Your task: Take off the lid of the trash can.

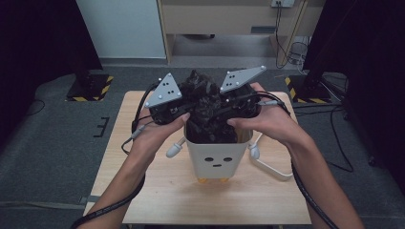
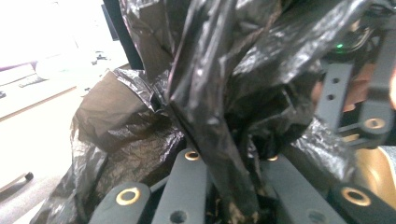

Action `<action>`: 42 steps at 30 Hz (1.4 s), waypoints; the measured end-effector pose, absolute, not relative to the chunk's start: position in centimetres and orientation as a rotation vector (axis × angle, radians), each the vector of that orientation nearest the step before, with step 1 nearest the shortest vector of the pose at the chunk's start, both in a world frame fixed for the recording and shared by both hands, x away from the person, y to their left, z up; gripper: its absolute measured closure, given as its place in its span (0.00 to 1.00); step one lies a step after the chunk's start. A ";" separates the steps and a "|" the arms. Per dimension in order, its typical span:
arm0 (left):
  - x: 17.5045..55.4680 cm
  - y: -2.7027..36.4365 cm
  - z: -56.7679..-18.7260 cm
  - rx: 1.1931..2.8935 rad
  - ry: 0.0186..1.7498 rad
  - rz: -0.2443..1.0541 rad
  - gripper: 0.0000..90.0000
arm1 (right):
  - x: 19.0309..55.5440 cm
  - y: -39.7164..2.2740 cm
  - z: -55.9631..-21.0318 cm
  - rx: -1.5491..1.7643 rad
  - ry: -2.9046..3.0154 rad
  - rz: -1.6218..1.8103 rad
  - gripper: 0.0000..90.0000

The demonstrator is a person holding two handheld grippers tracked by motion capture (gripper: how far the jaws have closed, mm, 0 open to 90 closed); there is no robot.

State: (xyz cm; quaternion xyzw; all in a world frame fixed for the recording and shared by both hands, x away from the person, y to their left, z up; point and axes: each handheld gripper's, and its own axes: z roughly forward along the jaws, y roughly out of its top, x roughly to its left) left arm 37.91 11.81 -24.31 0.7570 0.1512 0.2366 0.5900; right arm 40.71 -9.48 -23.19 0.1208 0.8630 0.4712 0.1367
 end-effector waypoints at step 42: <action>38.9 11.3 -26.2 1.793 0.438 0.407 0.32 | 41.8 -11.6 -22.0 0.435 2.468 1.548 0.99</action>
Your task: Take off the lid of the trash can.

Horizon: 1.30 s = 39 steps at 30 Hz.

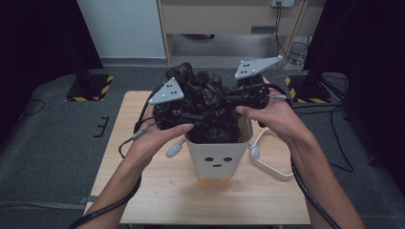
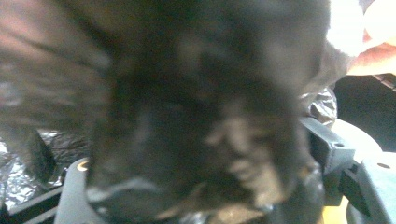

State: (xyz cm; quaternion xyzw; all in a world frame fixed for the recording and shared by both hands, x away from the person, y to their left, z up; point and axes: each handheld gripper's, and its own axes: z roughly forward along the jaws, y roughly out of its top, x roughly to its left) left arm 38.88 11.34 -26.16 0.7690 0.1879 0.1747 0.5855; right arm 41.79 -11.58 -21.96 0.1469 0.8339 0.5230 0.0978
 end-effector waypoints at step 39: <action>38.9 10.9 -26.4 1.838 0.395 0.549 0.98 | 41.0 -12.2 -21.9 0.452 2.426 1.403 0.91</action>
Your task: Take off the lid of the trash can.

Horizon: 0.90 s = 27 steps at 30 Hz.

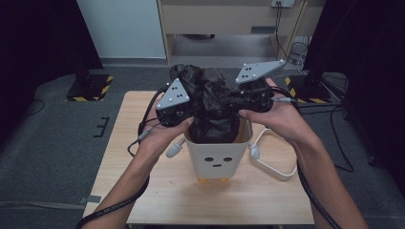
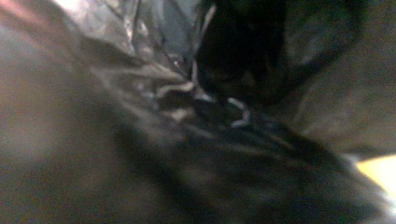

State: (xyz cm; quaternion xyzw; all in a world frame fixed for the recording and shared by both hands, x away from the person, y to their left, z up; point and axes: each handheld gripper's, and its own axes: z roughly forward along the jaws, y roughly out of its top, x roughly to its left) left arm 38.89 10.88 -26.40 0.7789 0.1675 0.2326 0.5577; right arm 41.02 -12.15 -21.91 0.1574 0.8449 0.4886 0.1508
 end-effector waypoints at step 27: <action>39.1 10.6 -26.7 1.825 0.439 0.557 0.97 | 41.1 -10.3 -21.5 0.456 2.413 1.494 0.86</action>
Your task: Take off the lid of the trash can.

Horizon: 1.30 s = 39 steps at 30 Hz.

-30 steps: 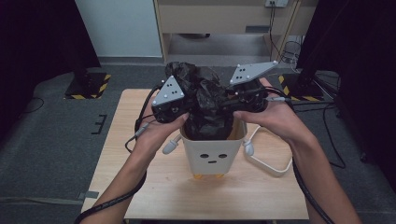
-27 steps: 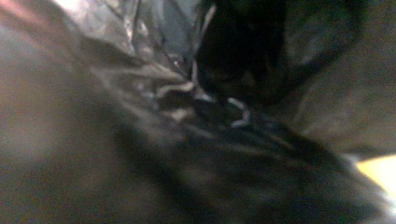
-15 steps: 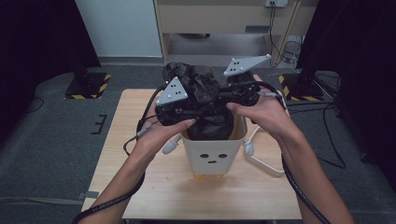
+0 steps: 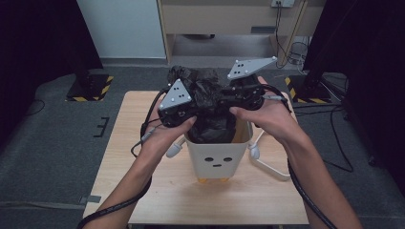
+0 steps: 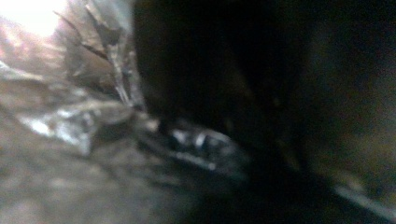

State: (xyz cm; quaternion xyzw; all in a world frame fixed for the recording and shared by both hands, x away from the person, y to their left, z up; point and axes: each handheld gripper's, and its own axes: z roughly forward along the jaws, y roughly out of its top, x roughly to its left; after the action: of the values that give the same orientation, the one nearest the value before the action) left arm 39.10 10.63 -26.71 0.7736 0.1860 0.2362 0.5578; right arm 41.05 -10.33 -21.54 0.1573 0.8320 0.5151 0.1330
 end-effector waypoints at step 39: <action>39.2 11.3 -27.4 1.783 0.511 0.568 0.97 | 40.8 -19.0 -23.4 0.803 2.162 1.490 0.06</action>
State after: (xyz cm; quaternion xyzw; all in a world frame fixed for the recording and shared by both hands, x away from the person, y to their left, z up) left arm 39.23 11.27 -27.39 0.7582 0.2175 0.2413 0.5654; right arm 40.78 -19.00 -23.41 0.2868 0.7721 0.5320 0.1964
